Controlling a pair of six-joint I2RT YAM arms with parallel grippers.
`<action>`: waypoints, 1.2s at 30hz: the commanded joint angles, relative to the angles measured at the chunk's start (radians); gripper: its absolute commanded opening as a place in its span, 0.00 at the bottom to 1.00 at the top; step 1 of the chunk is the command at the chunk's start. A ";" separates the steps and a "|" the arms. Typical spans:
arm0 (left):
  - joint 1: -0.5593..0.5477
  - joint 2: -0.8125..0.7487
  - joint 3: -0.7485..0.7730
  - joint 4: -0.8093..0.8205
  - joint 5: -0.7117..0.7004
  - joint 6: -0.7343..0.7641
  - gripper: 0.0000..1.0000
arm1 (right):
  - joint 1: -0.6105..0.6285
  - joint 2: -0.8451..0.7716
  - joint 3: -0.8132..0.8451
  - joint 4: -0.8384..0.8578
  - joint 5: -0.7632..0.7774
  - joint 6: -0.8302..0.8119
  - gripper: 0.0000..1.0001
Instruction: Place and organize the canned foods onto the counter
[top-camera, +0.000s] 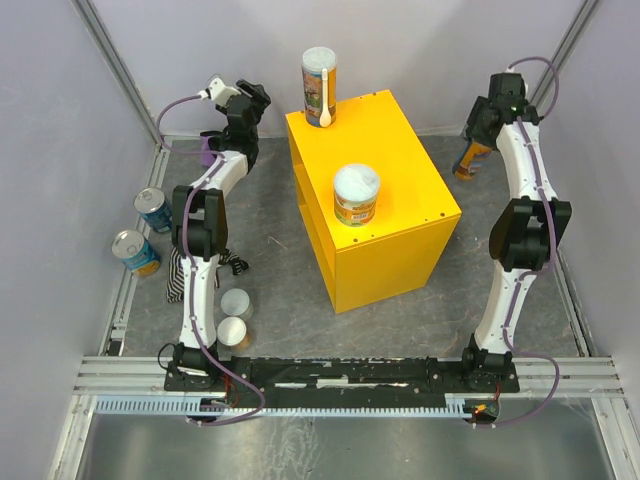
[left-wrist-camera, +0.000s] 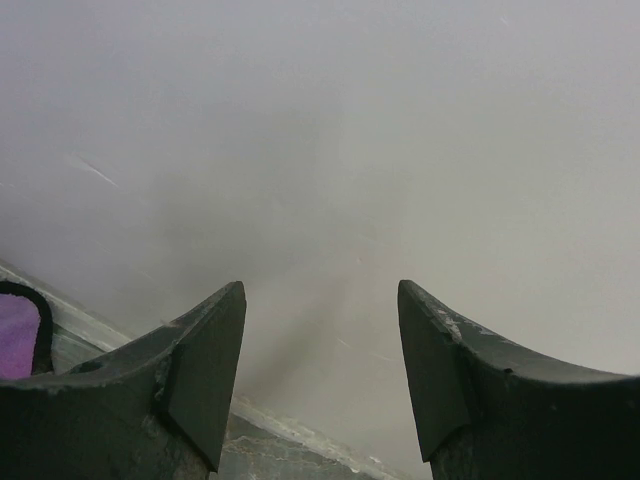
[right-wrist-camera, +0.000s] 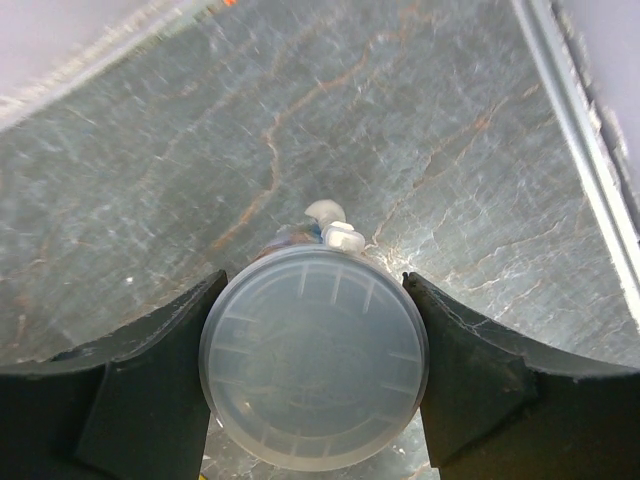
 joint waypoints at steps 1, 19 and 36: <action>-0.003 -0.040 0.046 0.049 -0.041 -0.055 0.69 | 0.027 -0.163 0.205 0.043 0.011 -0.036 0.01; -0.005 0.004 0.153 0.000 -0.048 -0.045 0.69 | 0.250 -0.362 0.347 0.165 0.012 -0.198 0.01; -0.006 0.005 0.179 -0.014 -0.039 -0.053 0.68 | 0.465 -0.493 0.330 0.257 0.090 -0.329 0.01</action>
